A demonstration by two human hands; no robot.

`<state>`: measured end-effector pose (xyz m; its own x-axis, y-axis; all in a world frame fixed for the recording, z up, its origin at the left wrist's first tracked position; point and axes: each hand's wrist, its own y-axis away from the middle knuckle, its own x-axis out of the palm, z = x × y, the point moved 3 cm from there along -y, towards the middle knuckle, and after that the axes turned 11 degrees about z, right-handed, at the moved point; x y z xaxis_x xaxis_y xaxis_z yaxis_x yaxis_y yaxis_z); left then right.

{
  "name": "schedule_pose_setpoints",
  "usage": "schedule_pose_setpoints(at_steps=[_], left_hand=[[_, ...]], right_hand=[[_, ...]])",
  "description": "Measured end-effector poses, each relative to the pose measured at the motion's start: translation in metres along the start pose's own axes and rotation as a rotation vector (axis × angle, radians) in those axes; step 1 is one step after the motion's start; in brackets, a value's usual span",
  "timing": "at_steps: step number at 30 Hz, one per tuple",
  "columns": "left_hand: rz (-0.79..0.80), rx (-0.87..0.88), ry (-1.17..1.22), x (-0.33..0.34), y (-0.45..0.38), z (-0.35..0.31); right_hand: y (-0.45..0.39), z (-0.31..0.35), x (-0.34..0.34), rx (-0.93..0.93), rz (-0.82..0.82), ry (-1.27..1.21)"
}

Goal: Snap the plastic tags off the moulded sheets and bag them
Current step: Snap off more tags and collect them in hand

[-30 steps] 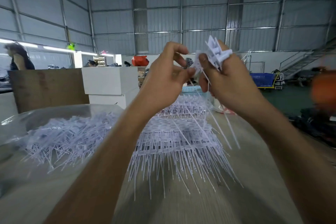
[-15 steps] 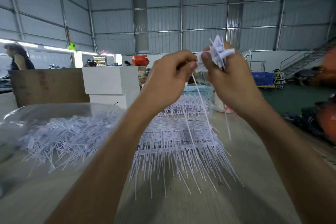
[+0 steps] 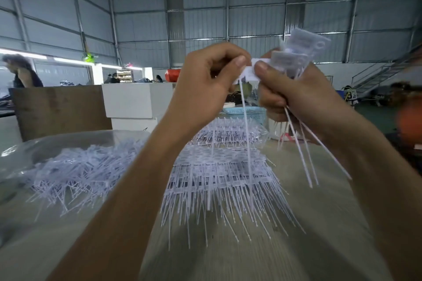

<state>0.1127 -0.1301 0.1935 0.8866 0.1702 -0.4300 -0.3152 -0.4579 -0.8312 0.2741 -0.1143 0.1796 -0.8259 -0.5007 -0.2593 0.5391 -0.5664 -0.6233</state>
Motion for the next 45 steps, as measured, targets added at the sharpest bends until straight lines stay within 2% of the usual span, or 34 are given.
schedule_pose_setpoints(at_steps=[2, 4, 6, 9, 11, 13, 16, 20, 23, 25, 27, 30, 32, 36, 38, 42, 45], left_hand=[[-0.055, -0.083, 0.139, -0.003, 0.000, 0.004], [-0.062, -0.145, 0.288, -0.008, 0.000, 0.006], [-0.029, -0.213, 0.385, -0.013, -0.001, 0.009], [0.046, -0.376, 0.554, -0.007, 0.001, 0.016], [0.086, -0.479, 0.658, 0.000, 0.003, 0.018], [0.061, -0.468, 0.571, -0.001, 0.002, 0.020], [-0.022, -0.375, 0.231, -0.005, -0.001, 0.016], [-0.105, -0.259, -0.053, -0.001, -0.002, 0.009], [-0.040, -0.161, -0.087, 0.002, -0.001, -0.002], [0.031, -0.039, -0.099, 0.007, -0.001, -0.016], [0.019, 0.047, -0.155, 0.009, -0.002, -0.026], [-0.006, 0.018, -0.174, 0.007, -0.005, -0.020], [0.056, -0.066, -0.172, 0.010, -0.003, -0.010], [0.144, -0.146, -0.175, 0.013, 0.001, 0.004], [0.168, -0.150, -0.150, 0.009, 0.001, 0.010], [0.195, -0.155, -0.164, 0.010, 0.000, 0.016], [0.214, -0.158, -0.148, 0.013, 0.002, 0.019]], right_hand=[[-0.003, 0.007, 0.009, -0.094, -0.038, 0.214], [-0.005, 0.010, 0.017, -0.180, -0.038, 0.312], [-0.007, 0.010, 0.020, -0.232, -0.024, 0.383], [-0.008, 0.005, 0.020, -0.308, -0.042, 0.749], [-0.009, 0.001, 0.020, -0.329, -0.059, 0.848], [-0.009, -0.003, 0.018, -0.287, -0.097, 0.845], [-0.009, -0.012, 0.015, -0.223, -0.190, 0.905], [-0.015, -0.019, 0.016, -0.117, -0.279, 0.823], [-0.018, -0.016, 0.013, -0.058, -0.408, 0.840], [-0.014, -0.011, -0.002, -0.009, -0.525, 0.695], [-0.006, -0.002, -0.018, -0.014, -0.559, 0.510], [0.002, 0.012, -0.019, -0.089, -0.462, 0.455], [-0.001, 0.013, -0.008, -0.108, -0.361, 0.508], [-0.012, -0.003, 0.014, -0.012, -0.180, 0.888], [-0.012, -0.011, 0.013, 0.019, -0.173, 0.991], [-0.011, -0.013, -0.001, -0.027, -0.240, 0.998], [-0.010, -0.015, -0.002, -0.013, -0.207, 1.075]])
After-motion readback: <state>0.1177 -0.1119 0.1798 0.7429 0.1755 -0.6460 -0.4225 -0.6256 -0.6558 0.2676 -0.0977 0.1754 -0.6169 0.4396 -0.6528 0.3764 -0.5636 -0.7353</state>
